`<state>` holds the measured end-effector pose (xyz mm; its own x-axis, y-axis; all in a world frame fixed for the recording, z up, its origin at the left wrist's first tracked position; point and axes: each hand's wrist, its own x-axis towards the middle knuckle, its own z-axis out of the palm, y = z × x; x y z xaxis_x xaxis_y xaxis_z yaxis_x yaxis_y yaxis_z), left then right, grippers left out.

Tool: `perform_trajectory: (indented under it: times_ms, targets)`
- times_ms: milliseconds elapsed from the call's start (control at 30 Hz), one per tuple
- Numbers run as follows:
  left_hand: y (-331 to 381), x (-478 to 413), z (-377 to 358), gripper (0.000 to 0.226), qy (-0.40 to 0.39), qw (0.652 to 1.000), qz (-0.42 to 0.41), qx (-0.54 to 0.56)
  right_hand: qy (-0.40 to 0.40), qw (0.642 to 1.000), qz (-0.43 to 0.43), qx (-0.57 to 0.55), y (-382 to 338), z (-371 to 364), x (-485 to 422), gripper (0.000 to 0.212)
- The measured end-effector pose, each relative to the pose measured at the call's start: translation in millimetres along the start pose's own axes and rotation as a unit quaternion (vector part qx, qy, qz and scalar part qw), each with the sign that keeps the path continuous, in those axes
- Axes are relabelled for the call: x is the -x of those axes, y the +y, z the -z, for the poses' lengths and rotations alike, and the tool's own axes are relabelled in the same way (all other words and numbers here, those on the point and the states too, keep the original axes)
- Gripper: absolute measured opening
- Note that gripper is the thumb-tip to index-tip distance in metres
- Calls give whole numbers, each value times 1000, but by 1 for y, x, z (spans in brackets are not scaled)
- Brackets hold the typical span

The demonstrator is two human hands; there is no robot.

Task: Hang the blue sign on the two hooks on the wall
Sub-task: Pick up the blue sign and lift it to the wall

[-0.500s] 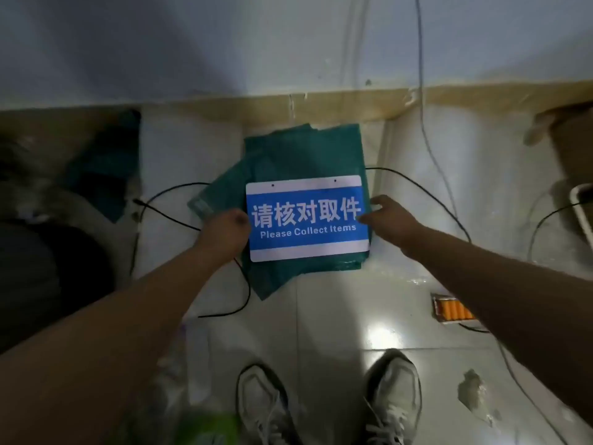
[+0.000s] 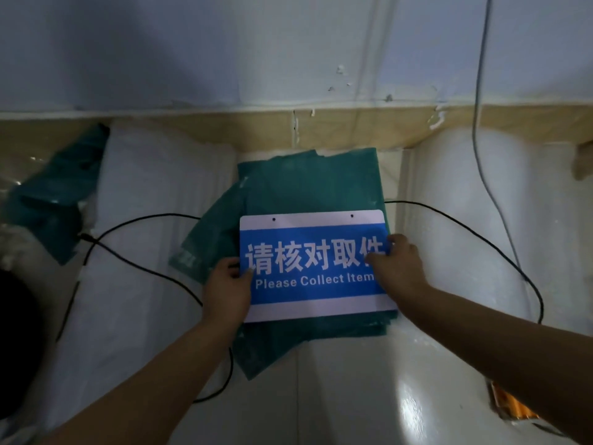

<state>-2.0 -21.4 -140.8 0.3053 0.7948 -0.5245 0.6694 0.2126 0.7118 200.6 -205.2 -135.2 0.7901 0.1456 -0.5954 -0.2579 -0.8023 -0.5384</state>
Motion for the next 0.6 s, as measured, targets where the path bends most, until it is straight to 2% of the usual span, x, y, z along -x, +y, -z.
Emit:
perform_trajectory:
  times_ms: [100,200,333,400,600]
  targets:
    - [-6,-3,-3,25,25,999,-8,44,5,1000,7,8,5,-4,-2,60]
    - [-7,-2,-3,21,27,990,0,141,-3,1000,3,-30,7,-4,-5,54]
    - [-2,-2,3,24,29,979,-16,203,16,996,17,-84,6,3,-6,67]
    - [3,-1,8,23,25,972,-10,235,26,994,32,-103,2,8,-5,66]
    - [52,19,37,32,40,965,-39,255,38,984,39,-171,-39,37,24,58]
